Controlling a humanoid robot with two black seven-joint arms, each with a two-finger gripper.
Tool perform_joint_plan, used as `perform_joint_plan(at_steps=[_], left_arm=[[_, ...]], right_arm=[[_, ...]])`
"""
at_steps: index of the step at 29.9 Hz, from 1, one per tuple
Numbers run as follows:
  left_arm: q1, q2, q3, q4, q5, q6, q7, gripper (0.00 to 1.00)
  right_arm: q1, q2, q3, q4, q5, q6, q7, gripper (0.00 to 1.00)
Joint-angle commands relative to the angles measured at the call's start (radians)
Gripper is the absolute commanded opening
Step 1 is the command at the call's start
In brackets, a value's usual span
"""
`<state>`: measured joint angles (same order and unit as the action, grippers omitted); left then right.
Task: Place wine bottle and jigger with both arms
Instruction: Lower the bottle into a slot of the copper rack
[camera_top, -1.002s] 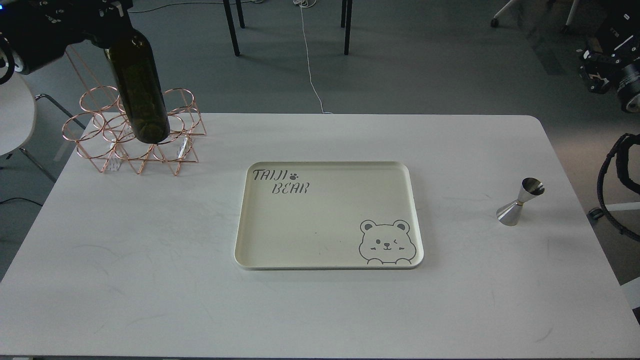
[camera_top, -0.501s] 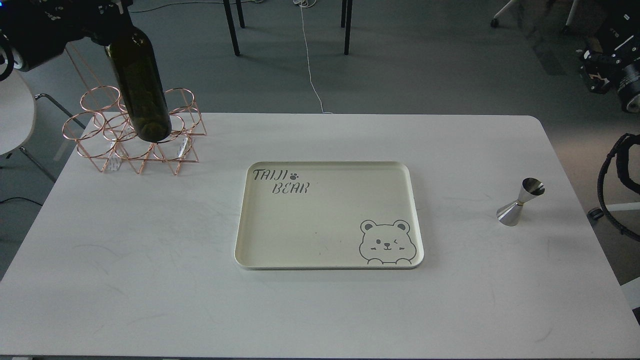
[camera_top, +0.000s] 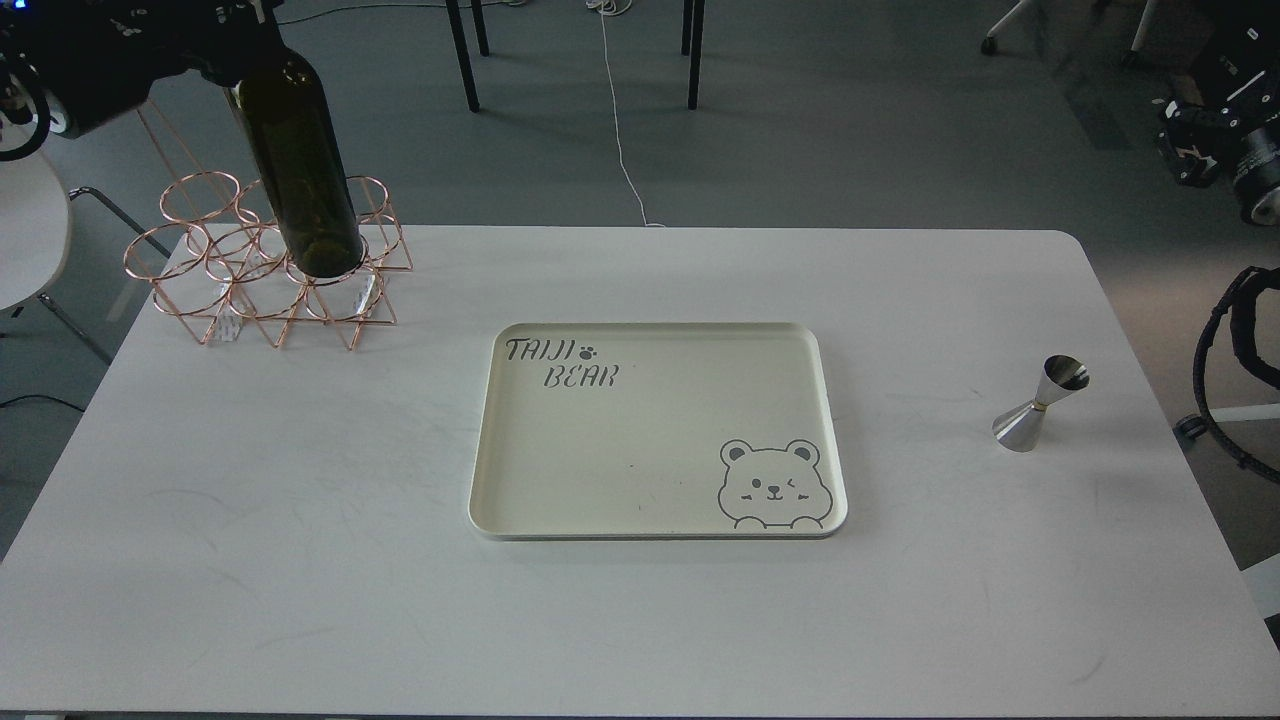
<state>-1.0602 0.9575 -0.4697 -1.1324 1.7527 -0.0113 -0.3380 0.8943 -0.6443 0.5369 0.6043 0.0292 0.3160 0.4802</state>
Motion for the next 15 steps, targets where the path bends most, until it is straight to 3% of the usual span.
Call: perform_joint_plan(at_steps=[1,15], left_arm=[[0.008,-0.011,0.000,0.019,0.005,0.016,-0.001,0.11],[0.023,-0.022,0.051,0.045,-0.001,0.021,-0.004,0.11]], right_arm=[[0.000,-0.001,0.000,0.000,0.000,0.000,0.000,0.97],[0.002,-0.001,0.000,0.000,0.000,0.000,0.000,0.97]])
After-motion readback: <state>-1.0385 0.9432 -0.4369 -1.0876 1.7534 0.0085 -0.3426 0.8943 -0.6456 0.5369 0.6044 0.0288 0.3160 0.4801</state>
